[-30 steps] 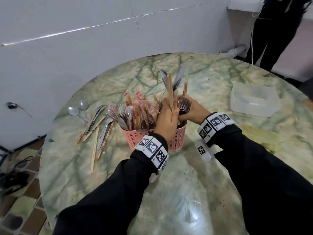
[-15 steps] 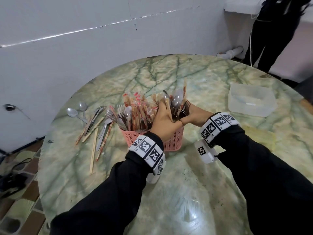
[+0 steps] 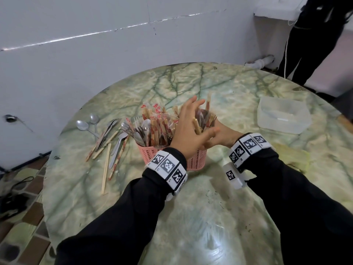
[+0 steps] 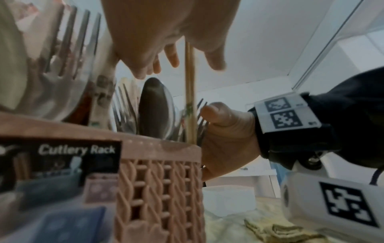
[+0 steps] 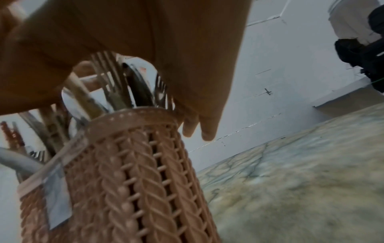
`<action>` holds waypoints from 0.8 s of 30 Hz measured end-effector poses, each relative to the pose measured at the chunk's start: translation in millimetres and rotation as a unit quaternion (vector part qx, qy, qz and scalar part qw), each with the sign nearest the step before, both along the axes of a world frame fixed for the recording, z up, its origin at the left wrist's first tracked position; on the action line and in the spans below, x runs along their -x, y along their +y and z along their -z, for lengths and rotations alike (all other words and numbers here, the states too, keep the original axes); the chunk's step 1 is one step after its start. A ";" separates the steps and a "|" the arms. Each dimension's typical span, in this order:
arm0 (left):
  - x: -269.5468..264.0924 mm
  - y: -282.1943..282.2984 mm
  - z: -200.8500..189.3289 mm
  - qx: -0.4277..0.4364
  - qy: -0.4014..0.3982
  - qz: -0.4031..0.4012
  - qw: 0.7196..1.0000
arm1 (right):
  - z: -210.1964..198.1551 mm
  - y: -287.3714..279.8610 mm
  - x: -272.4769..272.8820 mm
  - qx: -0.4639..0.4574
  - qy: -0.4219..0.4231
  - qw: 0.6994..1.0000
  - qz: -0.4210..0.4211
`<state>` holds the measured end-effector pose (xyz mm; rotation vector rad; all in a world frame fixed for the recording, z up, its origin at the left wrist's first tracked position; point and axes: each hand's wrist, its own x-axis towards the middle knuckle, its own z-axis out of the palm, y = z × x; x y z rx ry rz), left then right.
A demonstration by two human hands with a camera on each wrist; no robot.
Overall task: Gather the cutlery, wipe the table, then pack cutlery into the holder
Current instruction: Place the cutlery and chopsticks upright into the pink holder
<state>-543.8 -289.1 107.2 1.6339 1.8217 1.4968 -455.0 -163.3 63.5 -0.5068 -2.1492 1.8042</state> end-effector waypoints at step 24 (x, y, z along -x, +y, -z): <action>21.2 7.3 -4.2 0.180 0.157 -0.042 0.970 | 4.8 -18.0 0.1 -0.045 0.003 0.994 0.101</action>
